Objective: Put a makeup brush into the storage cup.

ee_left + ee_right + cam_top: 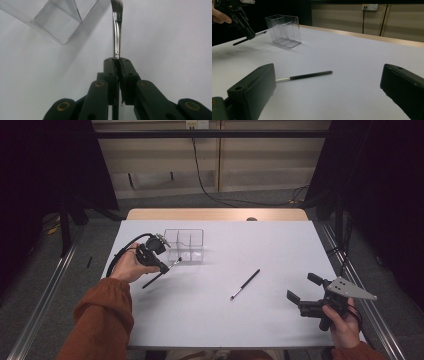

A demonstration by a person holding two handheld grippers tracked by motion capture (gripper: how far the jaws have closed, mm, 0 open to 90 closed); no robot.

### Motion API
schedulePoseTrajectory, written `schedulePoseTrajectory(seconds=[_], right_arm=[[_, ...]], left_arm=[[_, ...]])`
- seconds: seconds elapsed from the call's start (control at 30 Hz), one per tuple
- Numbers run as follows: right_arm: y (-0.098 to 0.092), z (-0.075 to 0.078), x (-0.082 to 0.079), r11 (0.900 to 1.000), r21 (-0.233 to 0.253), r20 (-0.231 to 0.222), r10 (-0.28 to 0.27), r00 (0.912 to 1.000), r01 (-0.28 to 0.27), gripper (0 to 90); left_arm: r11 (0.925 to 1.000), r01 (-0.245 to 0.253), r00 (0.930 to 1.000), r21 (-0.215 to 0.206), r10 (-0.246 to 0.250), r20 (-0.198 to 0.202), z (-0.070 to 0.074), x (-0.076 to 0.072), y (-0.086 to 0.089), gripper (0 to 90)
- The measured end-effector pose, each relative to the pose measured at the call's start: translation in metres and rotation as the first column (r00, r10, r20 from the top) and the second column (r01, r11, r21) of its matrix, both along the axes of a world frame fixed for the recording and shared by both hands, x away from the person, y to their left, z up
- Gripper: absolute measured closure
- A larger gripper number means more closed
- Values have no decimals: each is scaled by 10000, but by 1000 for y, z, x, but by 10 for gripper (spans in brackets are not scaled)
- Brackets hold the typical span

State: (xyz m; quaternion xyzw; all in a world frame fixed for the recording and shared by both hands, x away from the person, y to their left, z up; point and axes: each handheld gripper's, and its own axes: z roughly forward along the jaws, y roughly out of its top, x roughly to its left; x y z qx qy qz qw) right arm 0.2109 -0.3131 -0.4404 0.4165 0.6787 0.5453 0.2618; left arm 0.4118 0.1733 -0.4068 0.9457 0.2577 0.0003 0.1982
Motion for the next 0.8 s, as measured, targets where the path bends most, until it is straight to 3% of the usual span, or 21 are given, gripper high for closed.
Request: schedulePoseTrajectory(seconds=[0.2,0.37,0.53,0.8], right_arm=[[0,0,0,10000,-9,-10,-5,10000,5,0],[0,0,0,10000,-4,-2,-2,10000,2,0],[0,0,0,10000,-8,-1,-6,10000,6,0],[0,0,0,10000,-12,-1,-7,10000,7,0]], left_arm=[[9973,-241,9994,-699,258,228,5,-4,7,847],[9870,-605,9970,-1490,669,388,8,-8,12,847],[9836,-427,9963,-1752,549,654,9,-10,16,847],[9673,-491,9919,-2490,765,1018,11,-15,20,847]])
